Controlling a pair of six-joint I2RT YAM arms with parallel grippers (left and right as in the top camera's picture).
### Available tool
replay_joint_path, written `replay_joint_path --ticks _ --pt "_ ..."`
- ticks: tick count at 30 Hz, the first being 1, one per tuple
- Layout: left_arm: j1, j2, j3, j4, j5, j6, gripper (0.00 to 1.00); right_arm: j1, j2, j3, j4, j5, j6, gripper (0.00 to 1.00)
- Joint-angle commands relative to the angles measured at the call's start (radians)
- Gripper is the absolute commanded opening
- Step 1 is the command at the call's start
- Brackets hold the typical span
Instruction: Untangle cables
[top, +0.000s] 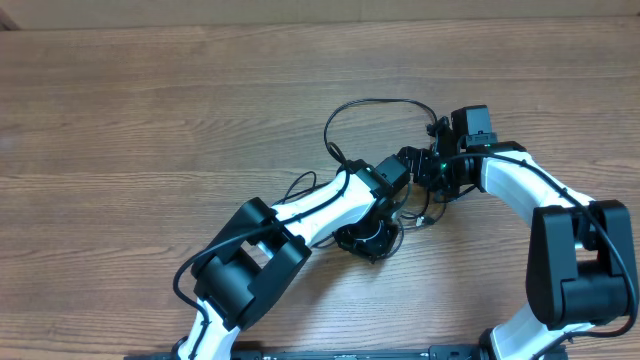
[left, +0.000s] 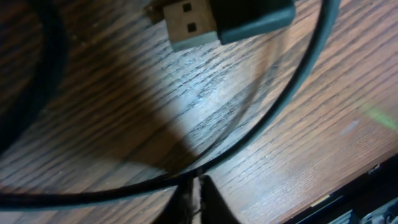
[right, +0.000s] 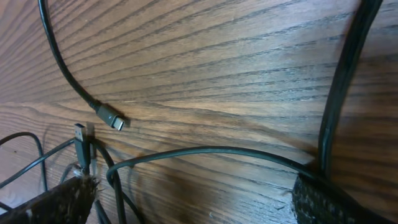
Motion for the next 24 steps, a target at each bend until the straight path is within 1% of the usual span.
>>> replay_joint_path --ticks 1,2,3,4,5,11,14,16,20,22,24 --pt "-0.008 0.014 -0.002 0.0 0.025 0.032 0.18 0.002 0.005 0.0 -0.003 0.071 0.002 1.0" --pt "-0.008 0.014 -0.002 -0.001 0.026 0.042 0.2 0.002 0.005 0.0 -0.003 0.071 0.002 1.0" --pt "-0.008 0.014 -0.002 -0.004 0.026 0.054 0.19 0.002 0.005 0.0 -0.003 0.071 0.002 1.0" --pt "-0.008 0.013 -0.002 -0.01 0.026 0.067 0.08 0.002 0.005 0.0 -0.003 0.071 0.002 1.0" --pt "-0.008 0.01 -0.002 -0.037 0.024 0.085 0.05 0.002 0.005 0.0 -0.002 0.071 0.002 1.0" --pt "-0.007 -0.043 -0.002 -0.048 -0.006 0.085 0.04 0.002 0.005 0.0 -0.002 0.071 0.002 1.0" --pt "-0.019 -0.109 -0.002 -0.054 -0.053 0.085 0.05 0.002 0.005 0.0 -0.002 0.071 0.001 1.0" --pt "-0.031 -0.153 -0.002 -0.058 -0.059 0.09 0.04 0.002 0.005 0.0 -0.002 0.071 0.001 1.0" --pt "-0.087 -0.254 -0.002 -0.074 -0.094 0.096 0.04 0.002 0.005 0.0 0.006 0.071 0.001 1.0" --pt "-0.128 -0.305 -0.002 -0.087 -0.146 0.094 0.04 0.002 0.005 0.0 0.01 0.071 0.001 1.0" --pt "-0.175 -0.348 -0.002 -0.101 -0.232 0.08 0.04 0.002 0.005 0.0 0.01 0.071 0.001 1.0"
